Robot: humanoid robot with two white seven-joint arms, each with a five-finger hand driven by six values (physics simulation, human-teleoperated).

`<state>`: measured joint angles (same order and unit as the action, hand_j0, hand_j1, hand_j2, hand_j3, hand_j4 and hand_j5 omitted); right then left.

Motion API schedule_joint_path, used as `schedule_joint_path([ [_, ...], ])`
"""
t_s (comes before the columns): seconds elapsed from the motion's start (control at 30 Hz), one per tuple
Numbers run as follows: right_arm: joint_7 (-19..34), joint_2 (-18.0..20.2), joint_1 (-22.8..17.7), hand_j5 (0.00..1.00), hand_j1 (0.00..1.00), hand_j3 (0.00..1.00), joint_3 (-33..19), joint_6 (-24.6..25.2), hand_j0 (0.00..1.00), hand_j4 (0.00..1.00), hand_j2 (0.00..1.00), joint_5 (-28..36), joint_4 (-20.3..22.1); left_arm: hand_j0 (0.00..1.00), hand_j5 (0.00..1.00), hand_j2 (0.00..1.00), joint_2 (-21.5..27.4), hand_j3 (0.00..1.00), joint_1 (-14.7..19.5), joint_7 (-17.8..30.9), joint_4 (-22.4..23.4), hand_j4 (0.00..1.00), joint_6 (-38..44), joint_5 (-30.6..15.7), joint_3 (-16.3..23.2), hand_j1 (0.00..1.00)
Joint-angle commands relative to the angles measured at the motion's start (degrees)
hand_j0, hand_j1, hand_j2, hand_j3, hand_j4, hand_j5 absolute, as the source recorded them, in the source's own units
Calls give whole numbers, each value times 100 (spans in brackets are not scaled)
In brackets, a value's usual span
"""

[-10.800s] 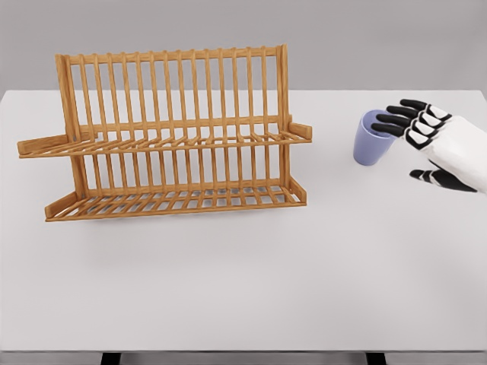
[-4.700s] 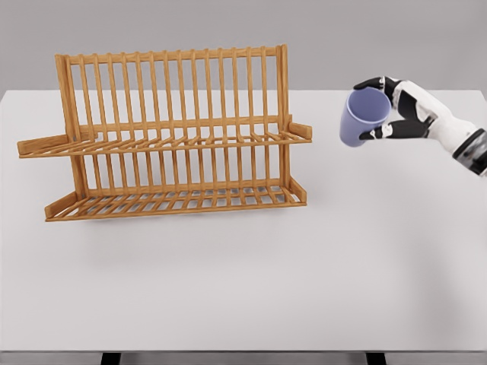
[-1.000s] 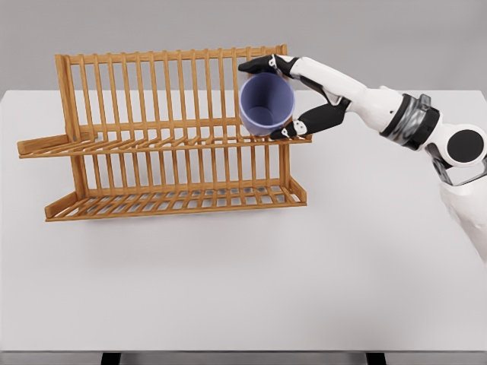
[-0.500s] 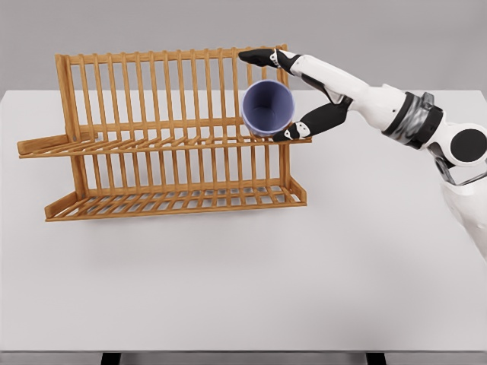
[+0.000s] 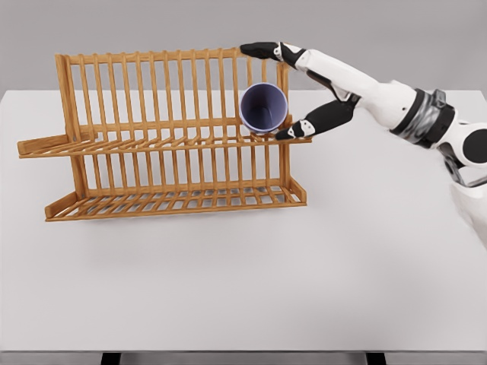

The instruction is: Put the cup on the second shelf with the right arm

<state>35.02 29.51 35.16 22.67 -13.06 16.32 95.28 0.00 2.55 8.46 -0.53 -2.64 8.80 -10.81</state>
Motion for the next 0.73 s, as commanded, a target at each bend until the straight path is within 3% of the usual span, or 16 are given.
schedule_joint_path([
  [0.0, -2, 238, -9, 99, 99, 99, -131, 14, 99, 99, 99, 414, 176, 100, 100, 100, 0, 100, 0, -3, 0, 100, 0, -1, 0, 100],
  [0.13, -2, 731, -44, 100, 100, 100, -227, 23, 100, 100, 100, 1180, 395, 100, 100, 100, 0, 100, 0, 6, 0, 100, 0, -1, 0, 100],
  [0.2, -2, 1144, -290, 100, 100, 100, -280, -4, 100, 100, 100, 1655, 422, 100, 100, 100, 0, 100, 0, -3, 0, 100, 0, -1, 0, 100],
  [0.43, -2, 1637, -2074, 100, 100, 100, -1730, -109, 100, 100, 100, 2042, 580, 100, 100, 100, 0, 100, 0, -3, 0, 100, 0, -1, 0, 100],
  [0.7, -2, 1619, -2276, 100, 100, 100, -1748, -136, 100, 100, 100, 1998, 571, 100, 100, 100, 0, 100, 0, -3, 0, 100, 0, -1, 0, 100],
])
